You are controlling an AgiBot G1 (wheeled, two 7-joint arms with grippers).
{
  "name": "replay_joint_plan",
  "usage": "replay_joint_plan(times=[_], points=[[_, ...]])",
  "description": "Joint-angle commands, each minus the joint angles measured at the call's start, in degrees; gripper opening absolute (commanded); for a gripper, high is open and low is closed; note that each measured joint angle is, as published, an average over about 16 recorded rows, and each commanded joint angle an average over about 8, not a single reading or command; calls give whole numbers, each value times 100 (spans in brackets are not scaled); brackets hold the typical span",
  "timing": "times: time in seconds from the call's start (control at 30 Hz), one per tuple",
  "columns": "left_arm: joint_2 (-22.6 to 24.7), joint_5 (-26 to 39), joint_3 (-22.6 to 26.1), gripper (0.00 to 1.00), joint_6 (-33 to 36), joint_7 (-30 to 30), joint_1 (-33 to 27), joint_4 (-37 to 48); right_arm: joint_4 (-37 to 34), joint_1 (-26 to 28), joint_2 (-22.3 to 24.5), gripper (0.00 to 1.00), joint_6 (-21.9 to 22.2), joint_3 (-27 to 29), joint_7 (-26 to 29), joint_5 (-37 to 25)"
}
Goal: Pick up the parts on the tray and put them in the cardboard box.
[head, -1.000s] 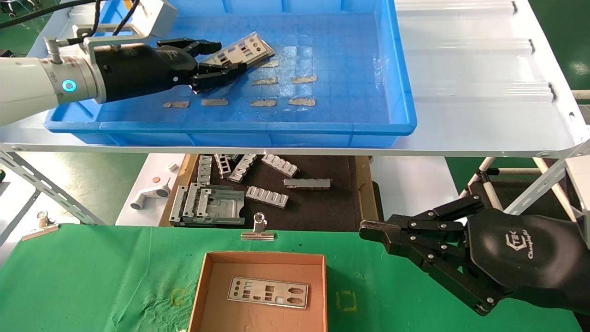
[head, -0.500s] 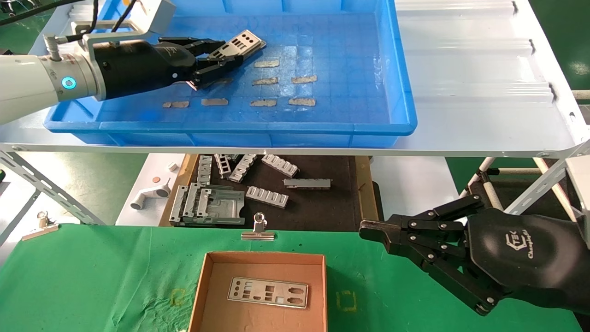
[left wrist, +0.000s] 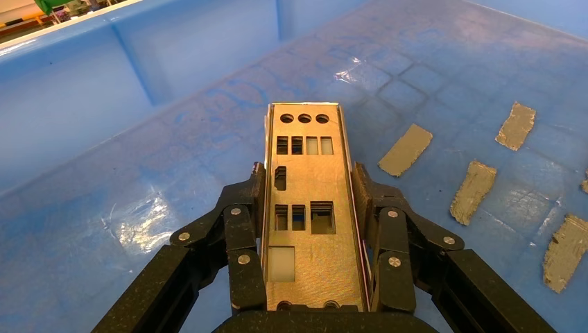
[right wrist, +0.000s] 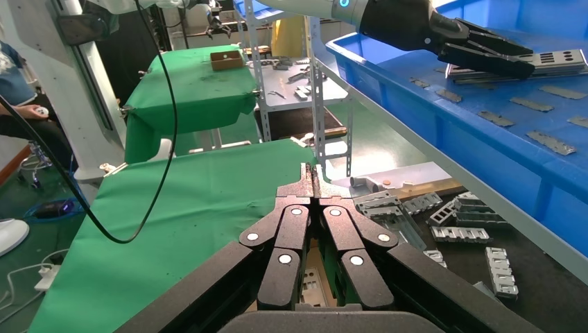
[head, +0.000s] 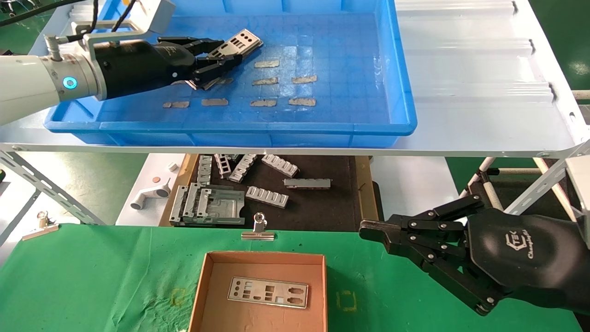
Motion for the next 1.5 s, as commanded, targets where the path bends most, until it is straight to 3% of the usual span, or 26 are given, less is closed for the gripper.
replay_joint_plan(times=[0.03, 0.4, 0.43, 0.5, 0.67, 0.73, 1.5], points=[[-2, -5, -4, 100, 6, -3, -1, -1, 0, 0, 0, 0, 0, 0, 0, 0], [-26, -27, -19, 100, 76, -15, -20, -13, 0, 0, 0, 0, 0, 0, 0, 0], [-28, -29, -21, 97, 81, -15, -22, -13, 0, 0, 0, 0, 0, 0, 0, 0], [-33, -36, -25, 78, 90, -17, -26, -14, 0, 0, 0, 0, 0, 0, 0, 0], [-44, -56, -40, 16, 108, -26, -26, -8, 0, 0, 0, 0, 0, 0, 0, 0], [-46, -62, -45, 2, 112, -30, -25, -5, 0, 0, 0, 0, 0, 0, 0, 0], [-84, -96, -70, 0, 110, -79, -7, 10, 0, 0, 0, 0, 0, 0, 0, 0]])
